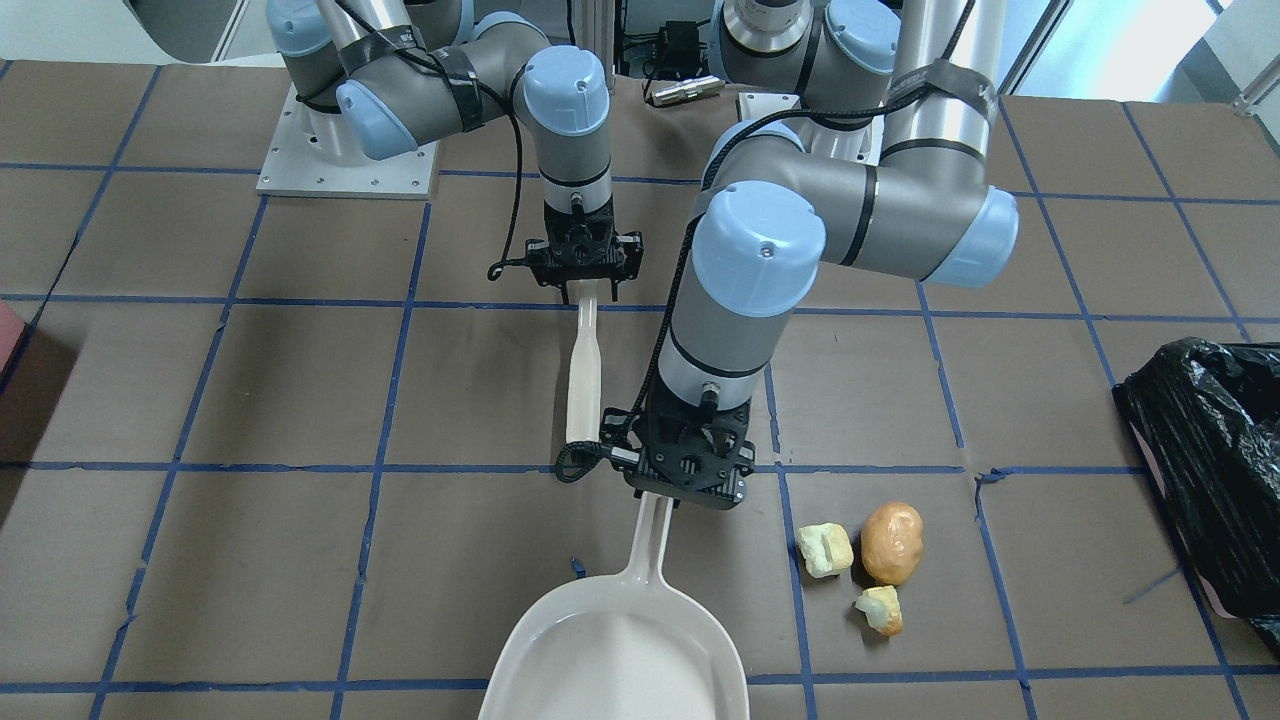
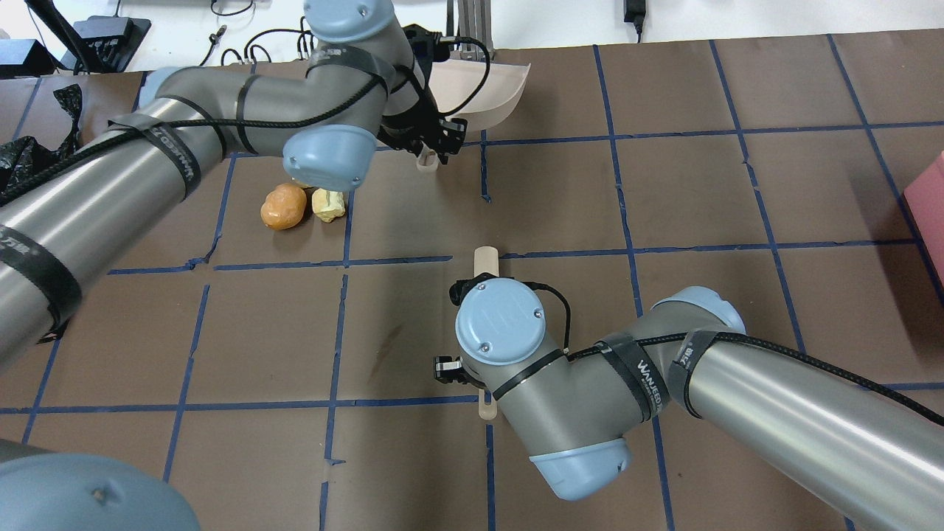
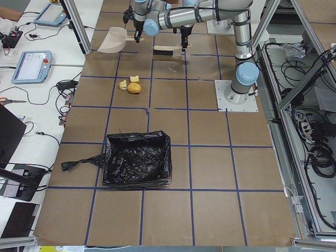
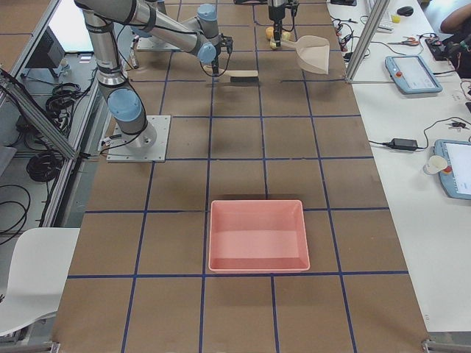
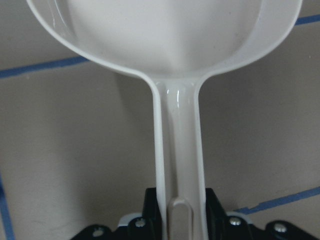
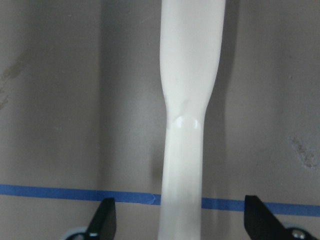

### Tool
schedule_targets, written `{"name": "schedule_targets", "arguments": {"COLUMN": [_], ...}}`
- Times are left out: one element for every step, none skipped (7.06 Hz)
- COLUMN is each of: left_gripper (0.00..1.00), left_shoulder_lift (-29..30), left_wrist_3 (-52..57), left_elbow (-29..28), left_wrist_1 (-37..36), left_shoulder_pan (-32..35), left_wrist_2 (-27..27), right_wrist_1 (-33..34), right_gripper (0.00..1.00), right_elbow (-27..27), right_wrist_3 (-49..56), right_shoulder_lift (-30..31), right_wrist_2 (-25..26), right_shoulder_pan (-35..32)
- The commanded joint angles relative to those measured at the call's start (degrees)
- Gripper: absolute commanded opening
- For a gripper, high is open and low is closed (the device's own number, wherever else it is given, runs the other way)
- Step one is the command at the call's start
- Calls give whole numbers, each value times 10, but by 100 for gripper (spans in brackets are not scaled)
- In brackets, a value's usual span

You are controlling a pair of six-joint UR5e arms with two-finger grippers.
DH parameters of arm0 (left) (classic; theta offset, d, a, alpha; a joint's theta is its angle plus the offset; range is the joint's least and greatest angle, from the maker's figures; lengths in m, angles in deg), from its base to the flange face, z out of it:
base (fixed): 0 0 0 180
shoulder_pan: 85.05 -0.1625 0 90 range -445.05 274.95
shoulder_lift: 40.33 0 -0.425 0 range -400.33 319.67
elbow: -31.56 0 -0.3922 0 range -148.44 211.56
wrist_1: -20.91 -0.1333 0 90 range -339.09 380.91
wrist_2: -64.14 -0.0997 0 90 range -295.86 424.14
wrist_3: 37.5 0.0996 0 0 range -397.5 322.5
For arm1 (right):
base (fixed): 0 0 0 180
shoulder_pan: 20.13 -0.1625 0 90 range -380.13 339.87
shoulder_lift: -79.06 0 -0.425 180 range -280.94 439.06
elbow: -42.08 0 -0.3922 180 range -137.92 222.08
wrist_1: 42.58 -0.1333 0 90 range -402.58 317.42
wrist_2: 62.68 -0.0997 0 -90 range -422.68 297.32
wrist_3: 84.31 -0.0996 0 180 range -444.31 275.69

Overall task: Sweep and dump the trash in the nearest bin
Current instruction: 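Lift the dustpan toward the potato with the left gripper while the right lifts the brush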

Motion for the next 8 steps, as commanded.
{"name": "schedule_targets", "arguments": {"left_gripper": [2,2,2,3,3,3,3,3], "left_shoulder_lift": [-27,-38,-52,-70,-84,-90,-100,-112], "left_wrist_3": [146,189,242,294,352,398,467,549], "left_elbow": [-11,0,-3,-9,-8,-9,-4,5], "left_wrist_1": [64,83,108,154,190,227,252,265], "left_shoulder_pan": [-72,-95,-118,-153,-193,-225,-260,-294], "left_wrist_2": [2,5,6,4,5,7,7,3], "right_wrist_1": [0,0,0,0,1,2,-6,-47], "right_gripper": [52,41,17,7,4,3,3,3], "right_elbow": [-1,-1,-1,-1,-2,-10,-34,-72], "right_wrist_3": [3,5,6,7,11,12,15,5], "right_shoulder_lift": [2,2,3,2,3,3,3,3], "right_wrist_2": [0,0,0,0,1,4,18,21], "right_shoulder_pan": [0,0,2,2,4,6,16,21]}}
